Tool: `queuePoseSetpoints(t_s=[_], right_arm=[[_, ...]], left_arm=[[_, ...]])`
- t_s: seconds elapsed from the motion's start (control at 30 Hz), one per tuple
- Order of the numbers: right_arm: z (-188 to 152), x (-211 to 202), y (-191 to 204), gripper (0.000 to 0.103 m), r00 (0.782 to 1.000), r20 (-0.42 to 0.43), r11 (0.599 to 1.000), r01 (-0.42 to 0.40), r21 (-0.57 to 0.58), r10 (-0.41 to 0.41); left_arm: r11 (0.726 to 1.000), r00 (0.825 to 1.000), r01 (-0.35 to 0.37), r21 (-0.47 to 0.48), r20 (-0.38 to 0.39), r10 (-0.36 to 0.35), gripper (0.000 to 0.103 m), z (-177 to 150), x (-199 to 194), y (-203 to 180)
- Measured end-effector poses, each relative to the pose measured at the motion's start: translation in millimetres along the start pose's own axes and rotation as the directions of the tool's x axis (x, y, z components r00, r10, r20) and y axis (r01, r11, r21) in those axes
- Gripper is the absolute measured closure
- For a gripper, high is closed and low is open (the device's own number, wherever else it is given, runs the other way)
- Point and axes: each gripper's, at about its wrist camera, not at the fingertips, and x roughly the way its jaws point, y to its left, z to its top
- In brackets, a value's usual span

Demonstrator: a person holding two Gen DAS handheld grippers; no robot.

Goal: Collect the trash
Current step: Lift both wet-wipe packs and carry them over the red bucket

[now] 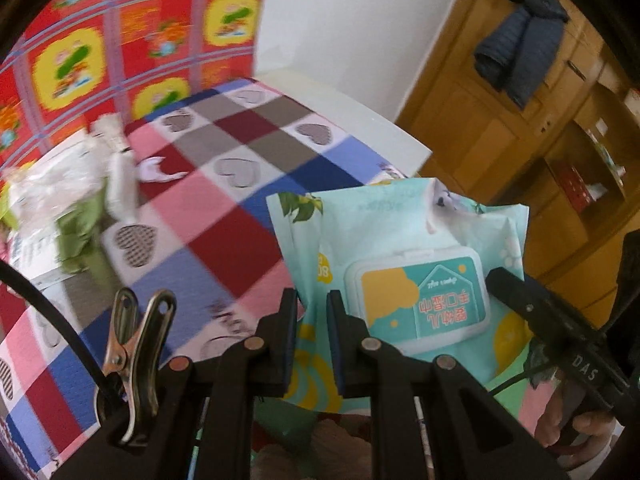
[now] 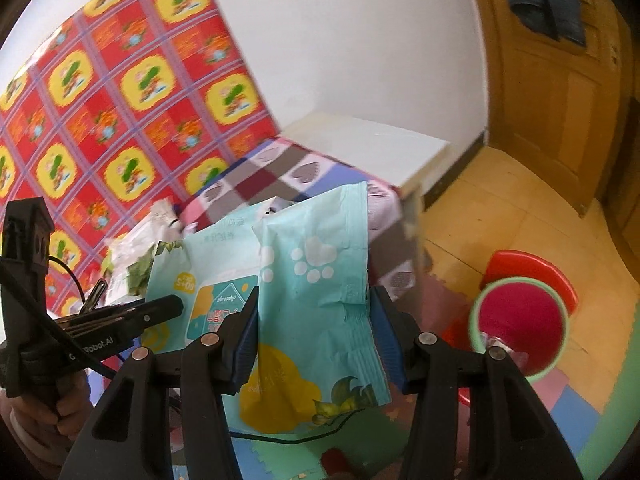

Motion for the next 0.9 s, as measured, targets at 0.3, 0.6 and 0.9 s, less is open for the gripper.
queuePoseSetpoints(t_s=[0.3,0.6,0.9], right_arm=[[-3,-12,-73,0.05,0.995,0.003,0.991,0.098,0.088,-0.099],[-27,-16,-152,0.05,0.982,-0.017,0.962,0.186,0.2,-0.186],[-53,1,-233,0.05,0.969,-0.061,0.925,0.245,0.289,-0.238]], left_arm=[[0.99,0.998,0.055,0.13,-0.044,-0.05,0.089,12,45,-74],[0.964,0.988,0.117,0.241,-0.126,-0.088,0.089,8,103,-149],[0.922,0.978,0.17,0.347,-0.177,-0.114,0.089,0,173,-214]])
